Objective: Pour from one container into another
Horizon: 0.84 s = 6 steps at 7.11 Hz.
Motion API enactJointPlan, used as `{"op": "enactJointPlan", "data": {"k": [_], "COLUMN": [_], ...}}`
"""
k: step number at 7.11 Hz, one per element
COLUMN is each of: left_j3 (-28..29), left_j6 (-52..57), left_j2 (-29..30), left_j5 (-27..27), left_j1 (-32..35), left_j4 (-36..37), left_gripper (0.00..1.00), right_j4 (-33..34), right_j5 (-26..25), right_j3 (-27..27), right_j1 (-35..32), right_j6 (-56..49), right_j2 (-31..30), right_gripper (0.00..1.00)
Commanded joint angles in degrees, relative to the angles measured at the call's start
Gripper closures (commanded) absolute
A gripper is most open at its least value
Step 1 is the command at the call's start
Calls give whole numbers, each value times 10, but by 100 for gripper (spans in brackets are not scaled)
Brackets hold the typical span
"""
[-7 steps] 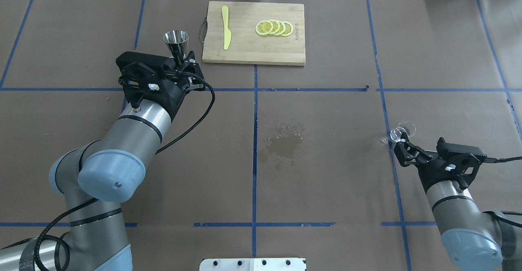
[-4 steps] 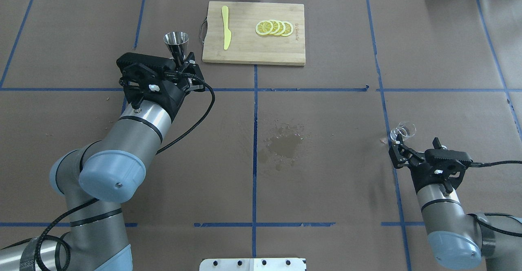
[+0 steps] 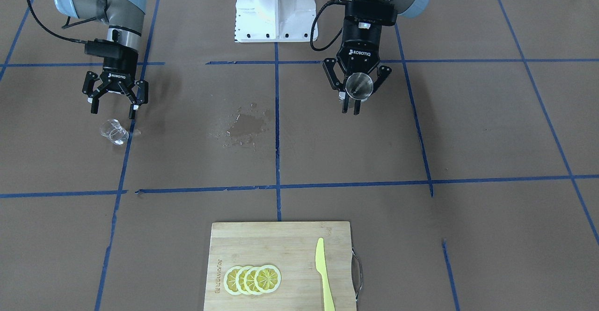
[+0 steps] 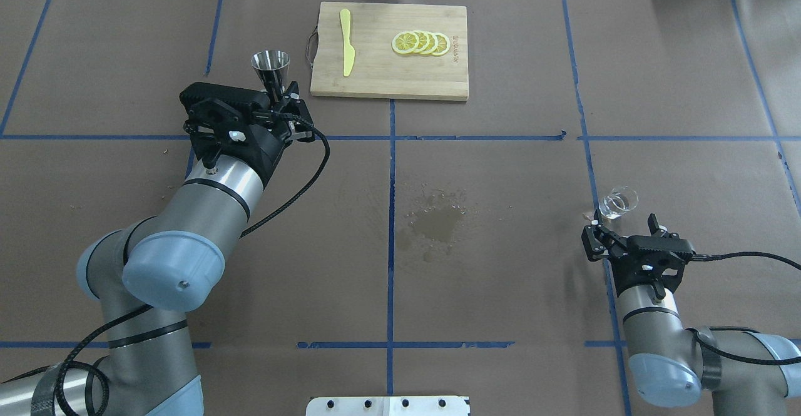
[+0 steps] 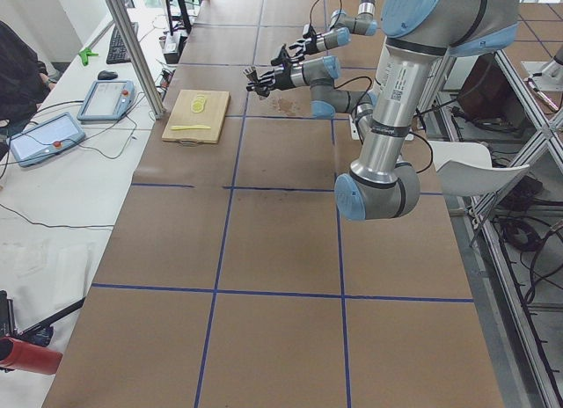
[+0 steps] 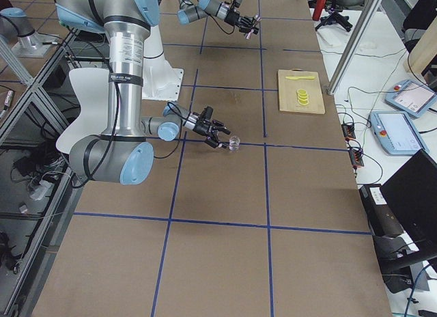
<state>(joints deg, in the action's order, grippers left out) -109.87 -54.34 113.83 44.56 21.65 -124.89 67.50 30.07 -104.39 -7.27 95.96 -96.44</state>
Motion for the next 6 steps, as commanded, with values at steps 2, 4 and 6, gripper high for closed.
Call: {"op": "enactJointPlan", "data": {"k": [2, 4, 6], "left_j3": [0, 1, 4], "left_j6": [-2, -2, -3], "left_j2": [-1, -2, -3], "left_j5": [0, -1, -1], "left_j1": [0, -1, -2], "left_j4": [0, 1, 1], "left_gripper": [100, 100, 100], "right_j4": [-167, -271, -272], "right_j5": [-13, -14, -20], "right_j3": [94, 123, 126], "right_j1": [-6, -7, -7], "right_j6": [-69, -146, -152], "right_j2": [5, 5, 6], "right_gripper": [0, 0, 0]}}
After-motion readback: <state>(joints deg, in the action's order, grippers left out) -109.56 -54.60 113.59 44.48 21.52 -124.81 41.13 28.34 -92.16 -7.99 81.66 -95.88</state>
